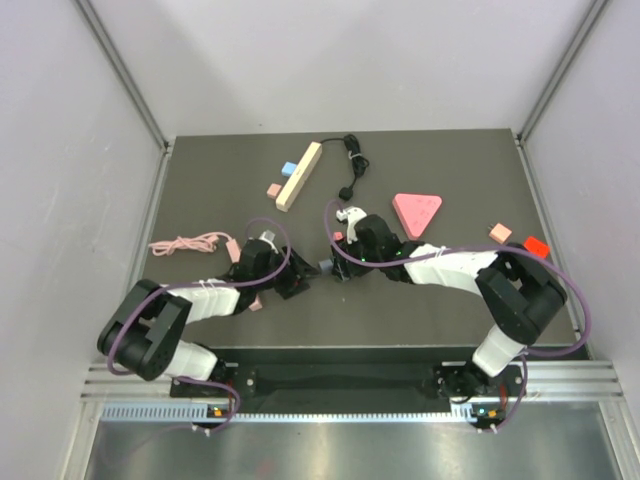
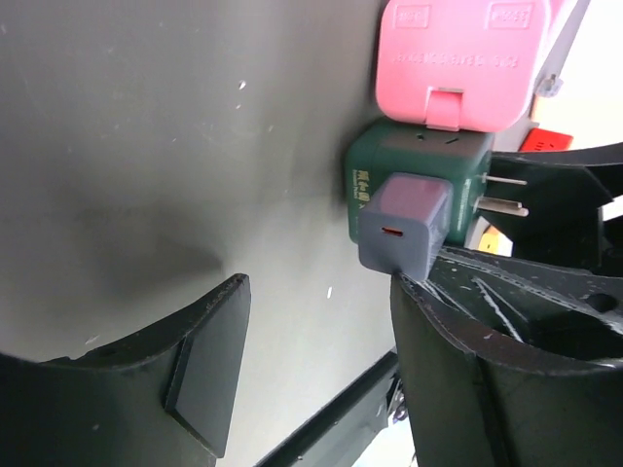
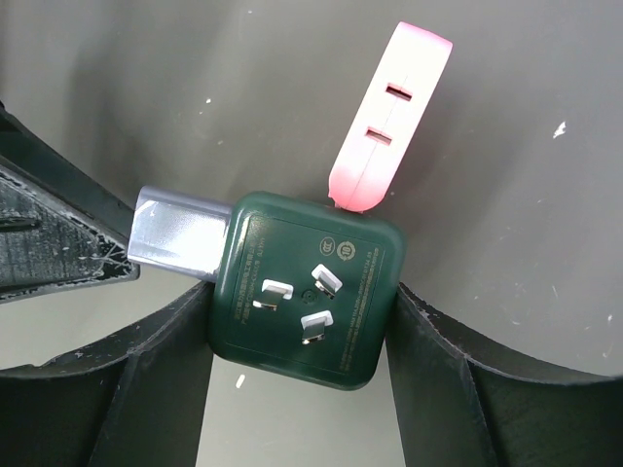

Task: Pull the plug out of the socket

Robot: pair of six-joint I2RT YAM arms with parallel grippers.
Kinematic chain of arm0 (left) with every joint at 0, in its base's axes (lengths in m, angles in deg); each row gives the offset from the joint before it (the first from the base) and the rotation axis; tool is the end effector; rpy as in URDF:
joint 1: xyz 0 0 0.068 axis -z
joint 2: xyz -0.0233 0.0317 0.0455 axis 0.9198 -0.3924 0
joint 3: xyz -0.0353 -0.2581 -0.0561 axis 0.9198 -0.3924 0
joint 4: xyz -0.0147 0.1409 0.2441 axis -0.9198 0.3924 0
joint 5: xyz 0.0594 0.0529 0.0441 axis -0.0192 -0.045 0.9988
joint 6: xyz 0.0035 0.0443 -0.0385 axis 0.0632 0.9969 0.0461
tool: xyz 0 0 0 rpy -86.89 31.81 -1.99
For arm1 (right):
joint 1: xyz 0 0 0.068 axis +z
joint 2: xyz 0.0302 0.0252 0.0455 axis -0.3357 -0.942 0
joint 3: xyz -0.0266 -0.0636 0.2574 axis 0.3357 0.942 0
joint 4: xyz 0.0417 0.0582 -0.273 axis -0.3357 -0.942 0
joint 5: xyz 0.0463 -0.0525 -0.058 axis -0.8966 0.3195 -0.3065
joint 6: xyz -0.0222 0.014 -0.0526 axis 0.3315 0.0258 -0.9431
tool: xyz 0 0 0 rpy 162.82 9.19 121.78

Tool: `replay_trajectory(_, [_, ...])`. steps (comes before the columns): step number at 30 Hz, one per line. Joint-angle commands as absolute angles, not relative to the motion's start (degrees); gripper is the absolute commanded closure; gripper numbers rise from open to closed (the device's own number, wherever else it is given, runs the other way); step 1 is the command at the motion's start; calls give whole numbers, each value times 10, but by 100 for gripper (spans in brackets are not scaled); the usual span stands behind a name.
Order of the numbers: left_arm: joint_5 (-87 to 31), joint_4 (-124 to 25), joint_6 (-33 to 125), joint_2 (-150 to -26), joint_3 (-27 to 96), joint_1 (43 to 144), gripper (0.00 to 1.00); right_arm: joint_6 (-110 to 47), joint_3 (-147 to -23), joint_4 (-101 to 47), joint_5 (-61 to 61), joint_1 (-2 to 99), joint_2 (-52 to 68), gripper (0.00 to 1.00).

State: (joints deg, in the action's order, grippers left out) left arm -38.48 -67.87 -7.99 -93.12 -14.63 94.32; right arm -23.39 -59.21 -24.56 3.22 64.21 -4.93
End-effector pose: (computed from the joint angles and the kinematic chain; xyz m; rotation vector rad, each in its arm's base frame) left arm 0.2276 -0.1338 0.1062 -0.6054 2.4063 -1.1763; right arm 0.2523 0.2534 0.1483 -0.6500 2.3002 0.6065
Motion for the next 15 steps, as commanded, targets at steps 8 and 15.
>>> replay_trajectory(8, [-368, -770, -108, -883, -154, 940, 33, -225, -585, -237, 15, 653, -28, 100])
replay_trajectory(15, [-388, -802, -124, -941, -133, 940, 28, -216, -583, -229, 9, 652, -30, 100])
